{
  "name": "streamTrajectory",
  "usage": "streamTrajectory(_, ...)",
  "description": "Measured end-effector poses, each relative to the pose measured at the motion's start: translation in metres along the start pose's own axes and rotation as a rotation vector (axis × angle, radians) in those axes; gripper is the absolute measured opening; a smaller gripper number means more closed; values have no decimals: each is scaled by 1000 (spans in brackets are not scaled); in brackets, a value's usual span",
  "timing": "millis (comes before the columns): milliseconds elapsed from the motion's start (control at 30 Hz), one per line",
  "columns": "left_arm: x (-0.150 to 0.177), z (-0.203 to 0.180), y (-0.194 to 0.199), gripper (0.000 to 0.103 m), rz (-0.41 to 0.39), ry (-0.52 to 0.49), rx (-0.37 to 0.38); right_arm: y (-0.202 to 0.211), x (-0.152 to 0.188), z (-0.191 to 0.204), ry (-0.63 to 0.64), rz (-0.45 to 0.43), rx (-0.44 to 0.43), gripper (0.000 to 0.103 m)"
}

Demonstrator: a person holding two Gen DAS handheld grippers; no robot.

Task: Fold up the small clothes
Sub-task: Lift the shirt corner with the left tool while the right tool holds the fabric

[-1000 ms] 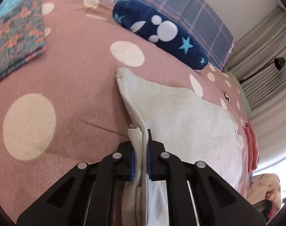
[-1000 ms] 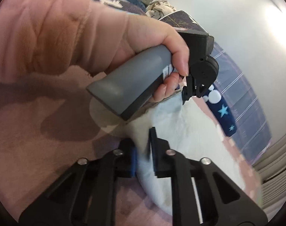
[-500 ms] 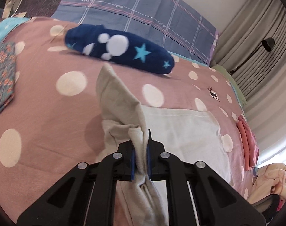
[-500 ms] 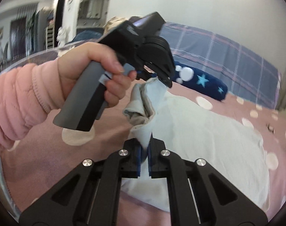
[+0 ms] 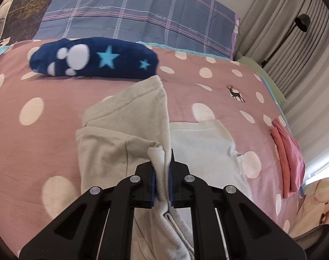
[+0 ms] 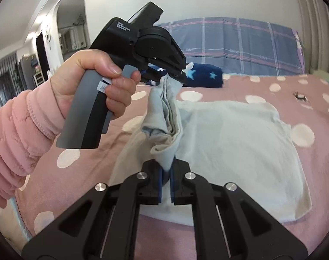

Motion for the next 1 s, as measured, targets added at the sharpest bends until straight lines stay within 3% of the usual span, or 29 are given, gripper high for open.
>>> streamTrajectory(467, 12, -100, -64, 9, 86, -86, -5, 42, 17, -113, -253, -16, 74, 5)
streamTrajectory(1000, 24, -151, -94, 9, 124, -182, -37, 65, 34, -149, -356, -21, 104, 4)
Point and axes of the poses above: each gripper's, at about its wrist camera, not at the fingertips, and y roughly against the way its jaws point, z to its left, x to its underside, the point moved 4 cm from there along -y, roughly the way its jaws point, and after that the axes turned 7 degrees about -z, right-handed, at the moved point
